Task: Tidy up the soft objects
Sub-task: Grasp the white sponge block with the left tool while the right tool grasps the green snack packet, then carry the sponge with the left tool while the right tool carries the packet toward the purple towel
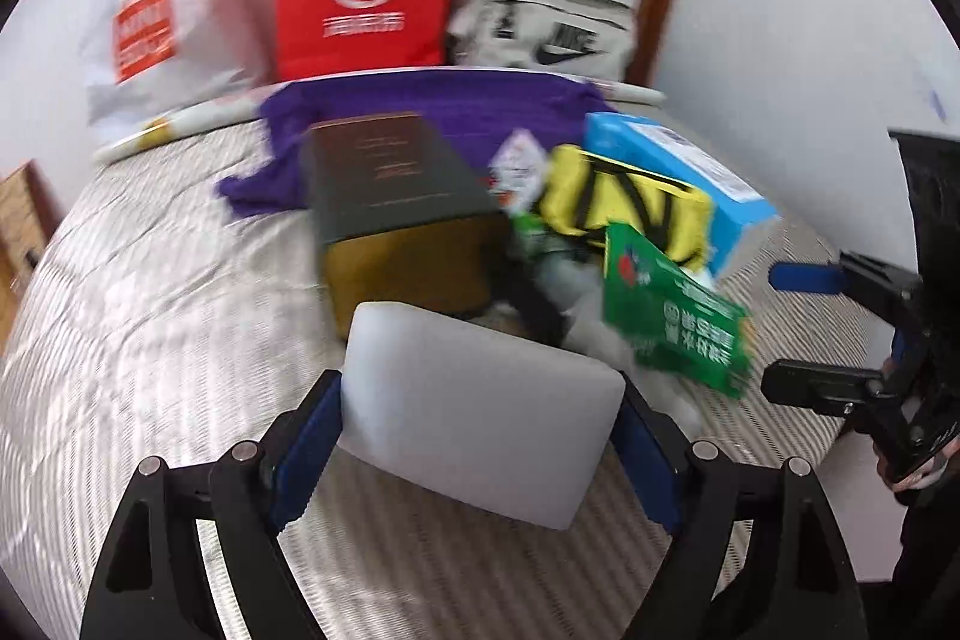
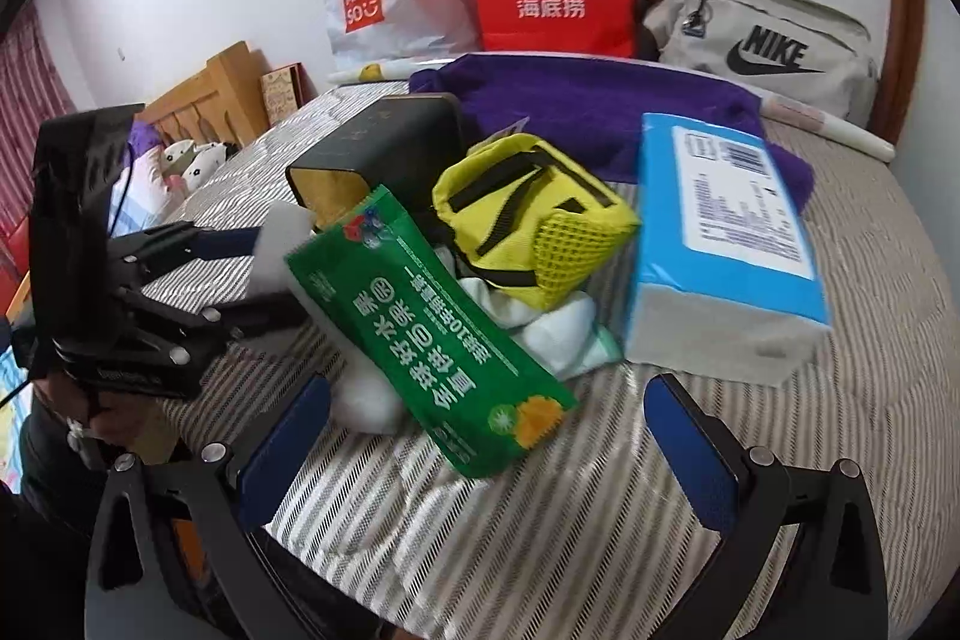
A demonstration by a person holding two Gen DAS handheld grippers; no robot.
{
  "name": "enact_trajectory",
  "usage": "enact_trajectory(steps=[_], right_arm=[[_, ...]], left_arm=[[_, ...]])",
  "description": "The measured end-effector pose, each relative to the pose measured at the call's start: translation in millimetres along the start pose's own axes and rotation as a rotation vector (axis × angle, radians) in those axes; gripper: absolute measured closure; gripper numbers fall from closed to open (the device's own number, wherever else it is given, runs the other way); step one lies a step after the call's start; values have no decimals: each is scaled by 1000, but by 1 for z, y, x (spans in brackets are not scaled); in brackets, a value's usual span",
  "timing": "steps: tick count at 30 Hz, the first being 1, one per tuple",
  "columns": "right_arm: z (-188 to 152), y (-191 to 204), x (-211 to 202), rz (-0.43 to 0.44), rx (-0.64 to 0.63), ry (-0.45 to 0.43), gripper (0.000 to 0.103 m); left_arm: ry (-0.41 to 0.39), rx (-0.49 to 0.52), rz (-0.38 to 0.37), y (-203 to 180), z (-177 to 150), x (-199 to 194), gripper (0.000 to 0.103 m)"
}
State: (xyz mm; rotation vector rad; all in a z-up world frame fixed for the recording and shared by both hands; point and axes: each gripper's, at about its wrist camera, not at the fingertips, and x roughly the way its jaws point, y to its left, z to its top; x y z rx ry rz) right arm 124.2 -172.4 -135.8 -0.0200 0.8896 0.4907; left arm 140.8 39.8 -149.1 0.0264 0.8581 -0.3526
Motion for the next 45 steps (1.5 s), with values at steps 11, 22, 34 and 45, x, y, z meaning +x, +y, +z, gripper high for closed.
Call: enact_trajectory(steps=[11,22,34,45], right_arm=[[6,20,25,-52,-119,0,2],[-2,15,13,-126,-154,-14,44],[-20,-12,-17,-173,-80,-15,44],[-48,-34,-15,-161,-19,47,46]], left_arm=[[22,-52,7,7,-4,5,18],[38,-141,34,26,-8,-7,16],[153,-31,142,1,-25,-14,15],[118,-130,105,11,-33,-17,20]])
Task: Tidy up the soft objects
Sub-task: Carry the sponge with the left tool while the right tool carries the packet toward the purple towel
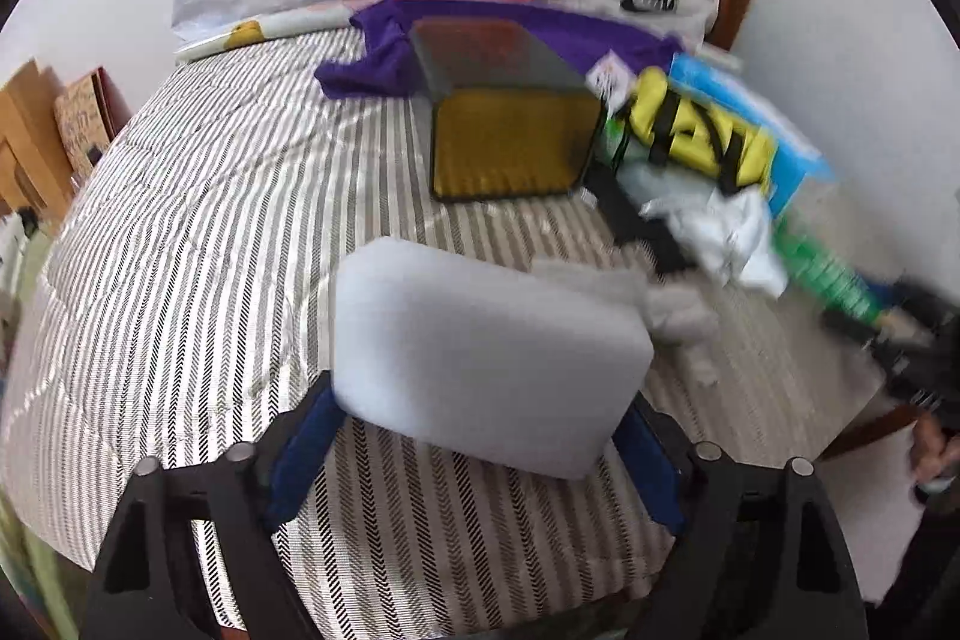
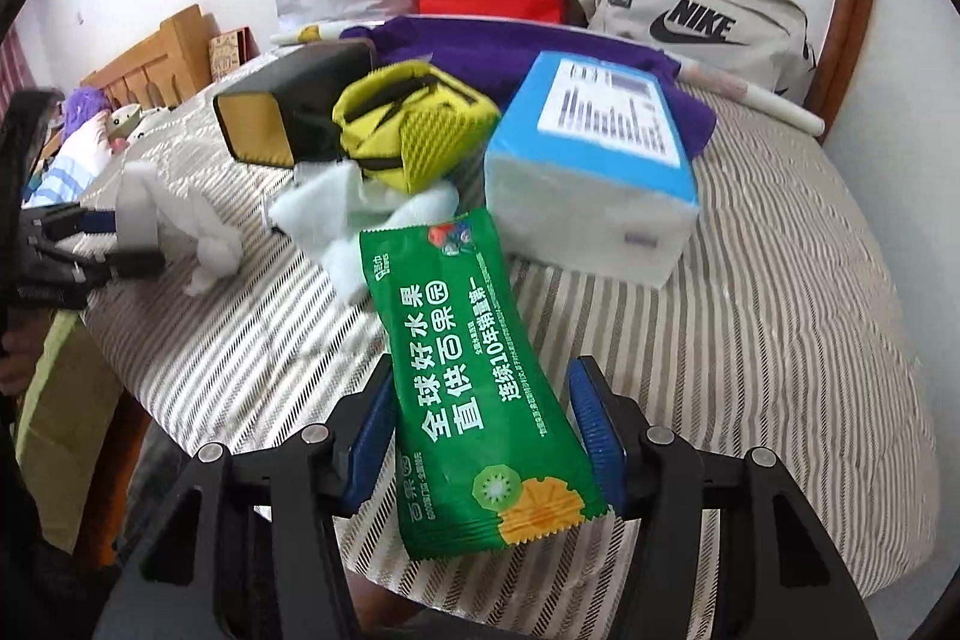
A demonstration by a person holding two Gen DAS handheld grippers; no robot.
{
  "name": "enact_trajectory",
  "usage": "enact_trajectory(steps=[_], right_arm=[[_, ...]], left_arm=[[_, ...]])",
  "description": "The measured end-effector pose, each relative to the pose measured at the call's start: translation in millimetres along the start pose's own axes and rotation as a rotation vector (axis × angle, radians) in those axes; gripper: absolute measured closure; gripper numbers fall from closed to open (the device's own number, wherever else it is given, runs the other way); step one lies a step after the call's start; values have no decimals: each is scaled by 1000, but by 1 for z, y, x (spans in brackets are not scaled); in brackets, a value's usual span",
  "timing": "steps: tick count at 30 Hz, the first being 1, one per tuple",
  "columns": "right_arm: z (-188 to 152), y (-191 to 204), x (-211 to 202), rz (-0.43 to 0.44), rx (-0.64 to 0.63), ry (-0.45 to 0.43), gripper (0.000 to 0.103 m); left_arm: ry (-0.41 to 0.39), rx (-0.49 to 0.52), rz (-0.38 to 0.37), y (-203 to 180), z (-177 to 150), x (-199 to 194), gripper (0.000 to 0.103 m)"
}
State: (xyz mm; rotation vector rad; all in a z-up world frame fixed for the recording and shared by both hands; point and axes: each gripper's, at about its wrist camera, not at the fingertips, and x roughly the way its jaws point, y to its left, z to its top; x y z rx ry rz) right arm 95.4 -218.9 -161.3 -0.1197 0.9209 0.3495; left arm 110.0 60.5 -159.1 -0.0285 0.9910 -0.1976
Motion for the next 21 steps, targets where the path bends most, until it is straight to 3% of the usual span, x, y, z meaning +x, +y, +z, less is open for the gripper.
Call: enact_trajectory(steps=[6,9,11,14,21], right_arm=[[3,-2,13,45,37,6,45],[3,4,18,32,26,-12,44],[3,8,18,21,2,-20,59],[2,7,14,34,2,-18,63],[-5,-8,1,20,39,-22,68]], left_arm=[[-53,1,36,6,2,-17,22],[-56,-74,-31,20,5,-24,22],[-61,-115,-35,29,5,-26,22],[-60,-111,7,29,4,-24,22],[-30,-110,1,26,4,-15,22]])
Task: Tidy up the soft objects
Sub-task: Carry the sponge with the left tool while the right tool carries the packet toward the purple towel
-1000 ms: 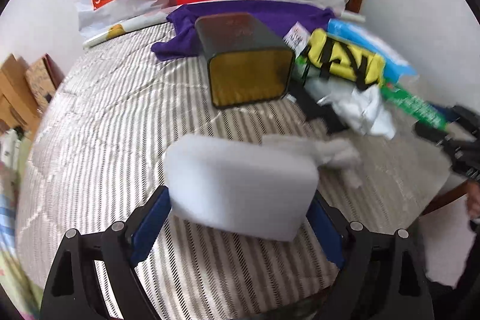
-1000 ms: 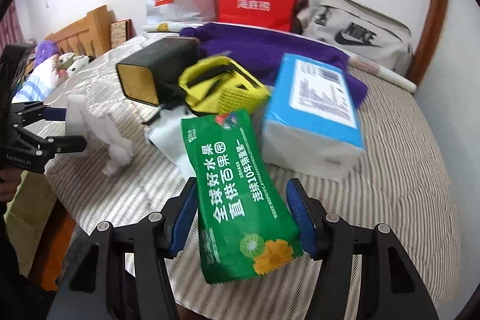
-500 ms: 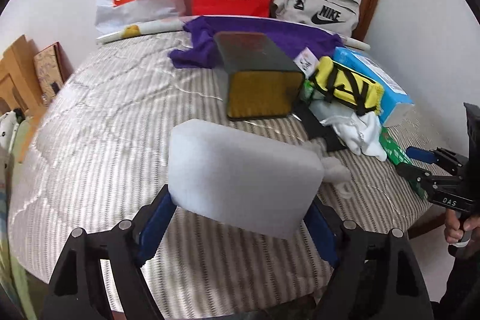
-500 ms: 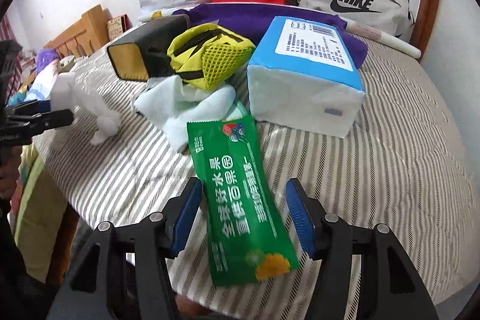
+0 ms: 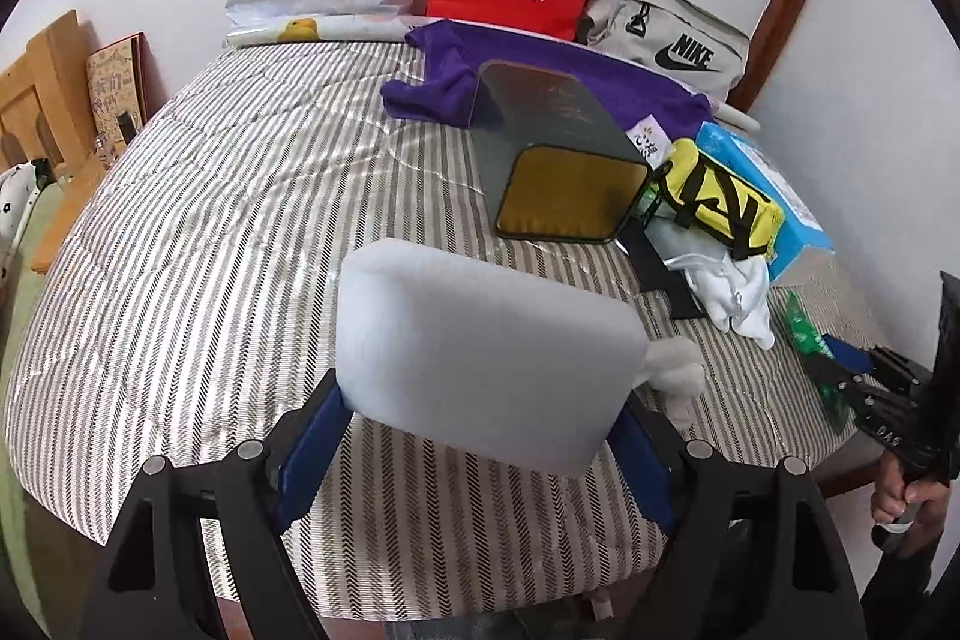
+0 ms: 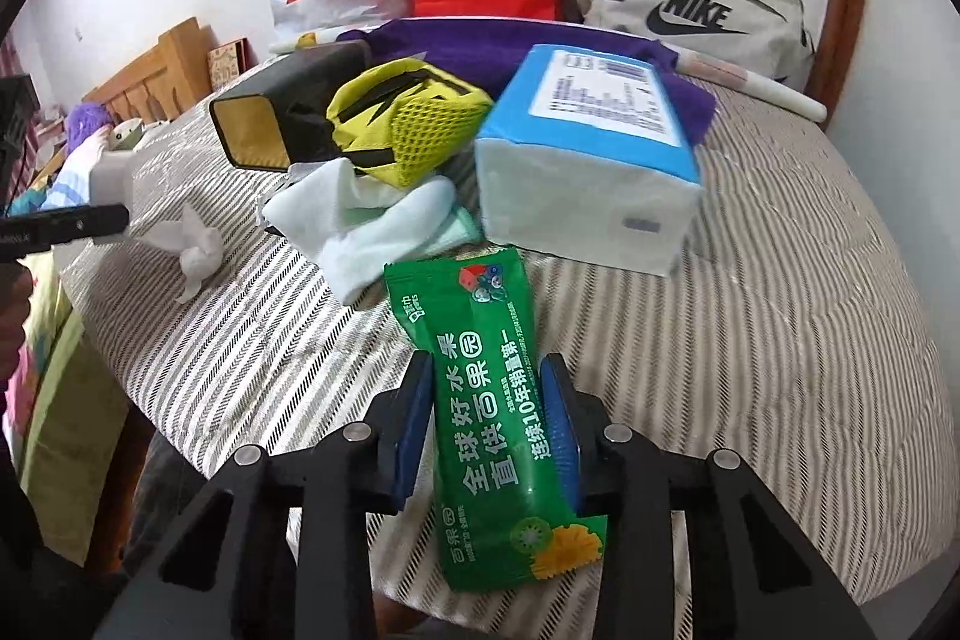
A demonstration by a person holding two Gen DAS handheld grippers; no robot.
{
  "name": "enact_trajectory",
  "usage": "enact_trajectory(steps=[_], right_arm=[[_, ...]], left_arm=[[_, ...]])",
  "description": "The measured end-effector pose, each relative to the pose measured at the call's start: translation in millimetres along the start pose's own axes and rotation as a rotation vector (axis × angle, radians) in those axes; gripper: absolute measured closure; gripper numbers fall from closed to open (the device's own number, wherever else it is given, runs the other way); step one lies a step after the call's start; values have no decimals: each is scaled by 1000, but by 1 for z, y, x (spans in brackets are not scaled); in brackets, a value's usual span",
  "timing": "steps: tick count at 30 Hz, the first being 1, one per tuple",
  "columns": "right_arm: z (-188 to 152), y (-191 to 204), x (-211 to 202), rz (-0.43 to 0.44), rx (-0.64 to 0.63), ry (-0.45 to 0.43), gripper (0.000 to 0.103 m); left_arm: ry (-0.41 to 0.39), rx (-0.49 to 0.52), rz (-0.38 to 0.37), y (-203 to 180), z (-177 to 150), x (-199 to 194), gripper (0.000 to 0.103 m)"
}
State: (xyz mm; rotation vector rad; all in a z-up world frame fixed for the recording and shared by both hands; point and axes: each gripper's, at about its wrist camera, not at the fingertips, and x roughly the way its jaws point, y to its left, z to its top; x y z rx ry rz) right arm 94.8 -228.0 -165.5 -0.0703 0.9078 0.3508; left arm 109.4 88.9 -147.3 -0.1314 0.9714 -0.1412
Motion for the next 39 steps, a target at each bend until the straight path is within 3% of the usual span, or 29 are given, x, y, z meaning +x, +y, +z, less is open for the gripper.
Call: enact_trajectory(steps=[17,28,39], right_arm=[[14,-17,-35,4,28,-61,68],[70,-34,-46,9,57,-127,68],[142,-53,-16,16,71,-147,68]], left_arm=[[-23,-13,-14,-15,27,-8,22],[-64,-1,35,-26,77,-15,22],[-42,-14,69,-22,139,8,22]])
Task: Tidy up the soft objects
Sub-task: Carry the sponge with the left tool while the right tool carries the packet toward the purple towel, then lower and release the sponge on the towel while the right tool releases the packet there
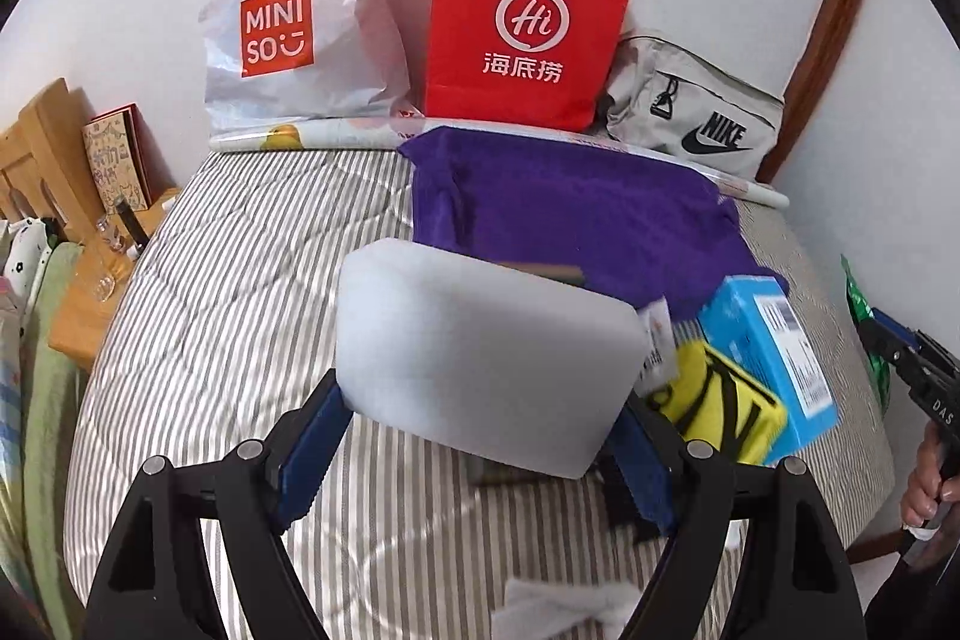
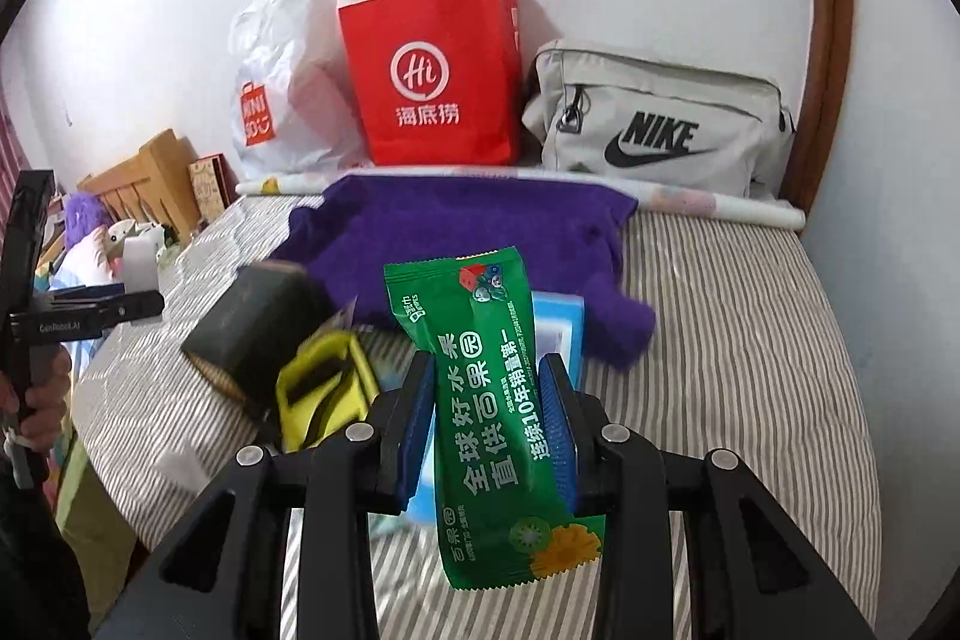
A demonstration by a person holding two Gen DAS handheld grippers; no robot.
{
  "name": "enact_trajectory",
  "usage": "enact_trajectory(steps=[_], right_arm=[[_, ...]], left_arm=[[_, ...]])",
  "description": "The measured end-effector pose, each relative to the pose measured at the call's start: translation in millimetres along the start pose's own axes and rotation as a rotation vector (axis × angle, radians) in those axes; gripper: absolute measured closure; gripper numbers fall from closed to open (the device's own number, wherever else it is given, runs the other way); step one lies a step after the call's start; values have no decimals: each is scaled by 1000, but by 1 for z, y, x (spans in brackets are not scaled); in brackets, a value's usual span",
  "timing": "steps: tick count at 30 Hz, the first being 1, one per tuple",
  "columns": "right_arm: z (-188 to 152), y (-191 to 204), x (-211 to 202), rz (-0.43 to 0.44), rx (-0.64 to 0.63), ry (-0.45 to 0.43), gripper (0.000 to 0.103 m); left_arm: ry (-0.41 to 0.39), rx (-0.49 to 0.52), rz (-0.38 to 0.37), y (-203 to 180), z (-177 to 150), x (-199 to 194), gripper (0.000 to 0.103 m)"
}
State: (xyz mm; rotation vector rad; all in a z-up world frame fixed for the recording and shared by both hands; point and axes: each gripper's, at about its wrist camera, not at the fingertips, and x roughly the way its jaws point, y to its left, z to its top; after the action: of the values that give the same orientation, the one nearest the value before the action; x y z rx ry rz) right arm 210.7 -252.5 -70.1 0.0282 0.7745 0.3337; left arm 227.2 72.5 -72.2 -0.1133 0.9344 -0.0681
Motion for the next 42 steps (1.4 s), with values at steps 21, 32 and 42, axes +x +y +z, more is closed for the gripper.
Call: enact_trajectory(steps=[21,32,42], right_arm=[[93,-30,124,24,4,86,68],[94,-39,177,29,-7,197,68],[88,-47,200,17,-7,253,68]], left_arm=[[65,26,-107,-9,89,92,21],[118,75,-149,-24,126,149,21],[207,117,-149,-39,145,193,20]])
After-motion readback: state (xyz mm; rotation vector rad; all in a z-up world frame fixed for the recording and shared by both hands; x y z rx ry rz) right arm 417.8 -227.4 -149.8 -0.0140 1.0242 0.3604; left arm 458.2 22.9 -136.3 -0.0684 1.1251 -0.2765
